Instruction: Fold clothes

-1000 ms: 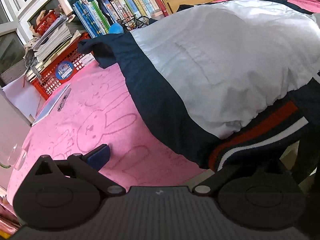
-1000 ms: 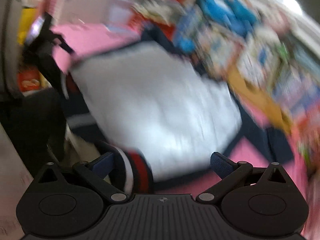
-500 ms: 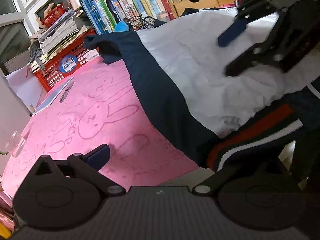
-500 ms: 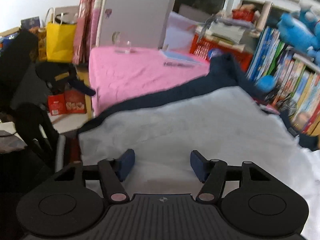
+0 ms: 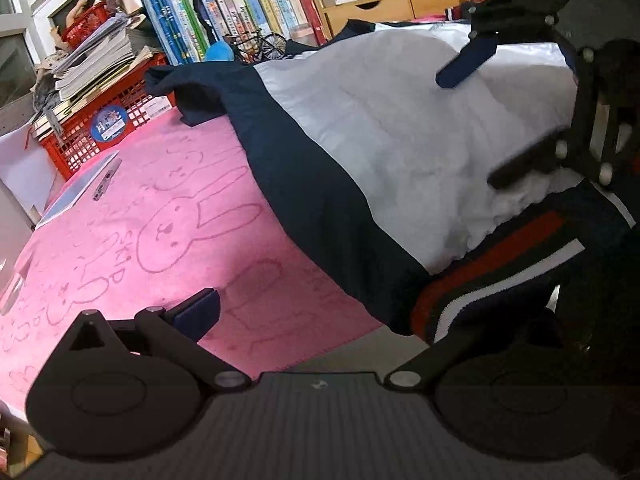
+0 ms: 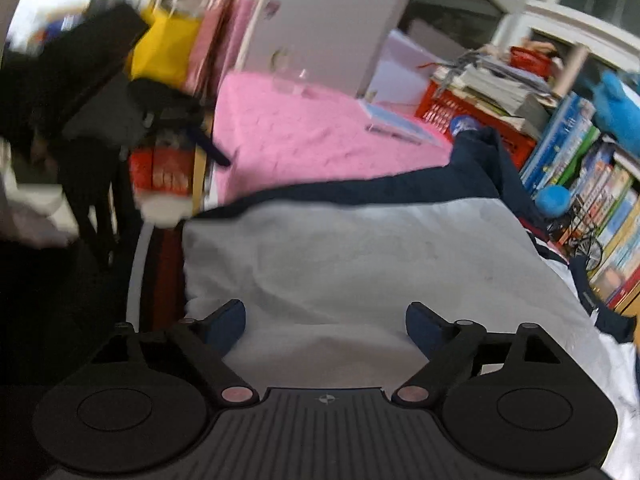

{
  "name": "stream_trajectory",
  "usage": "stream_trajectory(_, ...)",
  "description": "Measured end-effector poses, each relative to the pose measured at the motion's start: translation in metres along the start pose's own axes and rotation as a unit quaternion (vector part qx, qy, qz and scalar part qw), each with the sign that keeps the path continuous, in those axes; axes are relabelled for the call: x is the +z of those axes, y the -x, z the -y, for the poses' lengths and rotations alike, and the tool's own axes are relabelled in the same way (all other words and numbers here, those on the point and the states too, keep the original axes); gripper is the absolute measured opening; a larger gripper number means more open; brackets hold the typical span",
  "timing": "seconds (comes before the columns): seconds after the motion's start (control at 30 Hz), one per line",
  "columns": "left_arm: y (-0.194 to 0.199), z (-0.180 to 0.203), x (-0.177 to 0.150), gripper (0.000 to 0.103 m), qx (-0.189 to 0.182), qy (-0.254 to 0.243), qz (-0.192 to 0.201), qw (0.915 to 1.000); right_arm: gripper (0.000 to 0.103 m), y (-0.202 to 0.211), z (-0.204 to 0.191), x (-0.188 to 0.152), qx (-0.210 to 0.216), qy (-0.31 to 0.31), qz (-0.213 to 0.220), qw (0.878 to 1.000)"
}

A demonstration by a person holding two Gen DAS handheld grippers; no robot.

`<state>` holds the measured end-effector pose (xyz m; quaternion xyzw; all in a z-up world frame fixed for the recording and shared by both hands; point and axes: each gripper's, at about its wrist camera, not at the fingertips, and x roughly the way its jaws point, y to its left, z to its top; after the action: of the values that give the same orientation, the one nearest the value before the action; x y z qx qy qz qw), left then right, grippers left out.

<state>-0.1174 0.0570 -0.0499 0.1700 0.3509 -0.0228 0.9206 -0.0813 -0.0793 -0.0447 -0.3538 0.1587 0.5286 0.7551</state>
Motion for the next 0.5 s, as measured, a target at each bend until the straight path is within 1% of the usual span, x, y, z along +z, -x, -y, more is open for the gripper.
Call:
stream_trajectory(0.07,0.000,0.002,0.000,0.103,-0.005,-0.009,-0.001,0.9999,0.089,-0.005,-0.009,-0.002,-0.010,0.024,-0.010,1.000)
stream_trajectory(0.13,0.001,0.002,0.000,0.103,-0.017,-0.021,0.000,0.9996,0.095,-0.012,-0.011,-0.006,-0.023,0.028,-0.002,0.999)
stream_trajectory(0.2,0.002,0.002,-0.001,0.103,-0.032,-0.031,0.001,0.9990,0.102,-0.017,-0.011,-0.007,-0.030,0.023,0.001,0.999)
stream_trajectory(0.33,-0.001,-0.001,-0.002,0.103,-0.046,-0.045,-0.001,0.9979,0.103,-0.018,-0.008,-0.009,-0.026,0.020,0.003,0.999)
stream_trajectory(0.5,-0.001,-0.006,-0.005,0.103,-0.067,-0.050,0.004,0.9965,0.103,-0.017,-0.004,-0.011,-0.017,0.013,0.007,1.000)
